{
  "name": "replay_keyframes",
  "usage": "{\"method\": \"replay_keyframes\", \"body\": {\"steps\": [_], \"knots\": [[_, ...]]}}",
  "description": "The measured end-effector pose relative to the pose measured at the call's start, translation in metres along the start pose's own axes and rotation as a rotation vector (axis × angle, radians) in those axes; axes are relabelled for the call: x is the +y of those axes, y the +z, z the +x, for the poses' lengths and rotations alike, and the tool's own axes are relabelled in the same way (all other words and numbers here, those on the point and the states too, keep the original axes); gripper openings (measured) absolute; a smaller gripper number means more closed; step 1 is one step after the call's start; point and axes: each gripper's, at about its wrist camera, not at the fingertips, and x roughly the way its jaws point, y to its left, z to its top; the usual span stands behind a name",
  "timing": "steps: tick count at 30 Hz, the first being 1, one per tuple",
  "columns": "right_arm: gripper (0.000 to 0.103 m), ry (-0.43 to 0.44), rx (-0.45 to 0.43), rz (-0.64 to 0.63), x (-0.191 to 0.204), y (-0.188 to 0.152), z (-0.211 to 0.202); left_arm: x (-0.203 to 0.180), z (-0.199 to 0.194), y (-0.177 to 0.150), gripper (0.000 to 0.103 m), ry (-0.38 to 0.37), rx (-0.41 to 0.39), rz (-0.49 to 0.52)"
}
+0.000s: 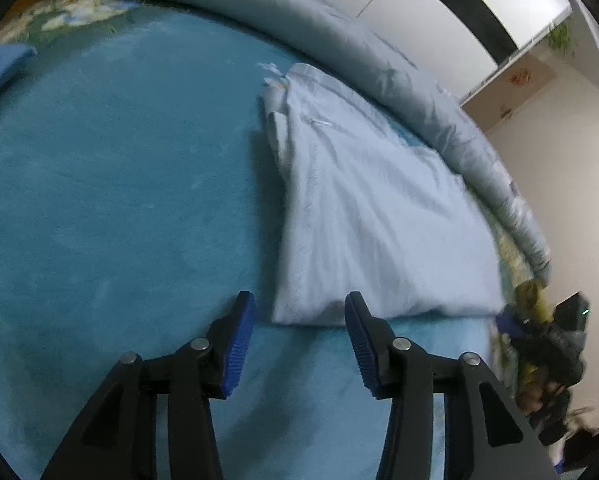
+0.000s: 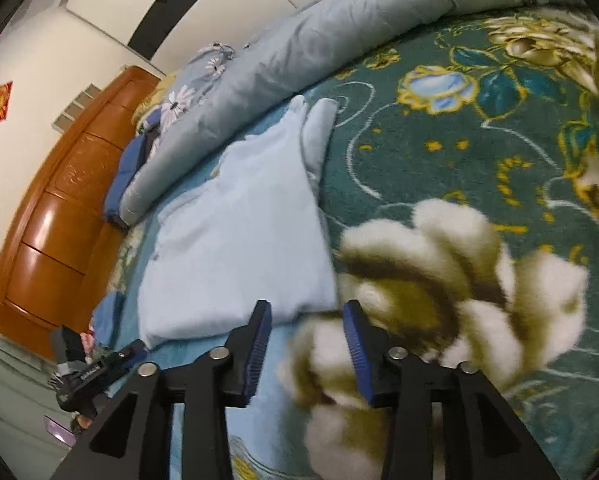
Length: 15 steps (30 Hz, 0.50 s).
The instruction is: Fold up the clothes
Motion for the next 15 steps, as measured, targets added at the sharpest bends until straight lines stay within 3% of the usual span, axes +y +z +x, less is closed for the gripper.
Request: {"method": "replay_keyframes", "body": {"steps": [5,7,9,10,11,12,15], "knots": [[0.047,0.033,-0.036,0.041,0.006,0.003,0.014,-0.001,0.007,0.004,0.049,-0.032,-0.052,-0.054],[0.044,0.048,-0.055,0.068,0.005,0.003,0.017,0.0,0.007,0.005,0.041,-0.026,-0.071,-0.072],[0.041,0.057,-0.085,0.091,0.004,0.004,0.015,0.002,0.007,0.005,0.026,-0.015,-0.089,-0.089],[0.035,0.061,-0.095,0.1,0.003,0.004,0.015,0.003,0.007,0.005,0.019,-0.01,-0.098,-0.098],[0.032,0.058,-0.102,0.111,0.001,0.004,0.015,0.005,0.008,0.005,0.007,-0.01,-0.101,-0.108],[0.021,0.056,-0.108,0.118,0.001,0.004,0.014,0.006,0.008,0.005,0.006,-0.012,-0.1,-0.12],[0.013,0.05,-0.119,0.118,0.003,0.002,0.013,0.002,0.005,0.004,0.004,0.009,-0.117,-0.113]]}}
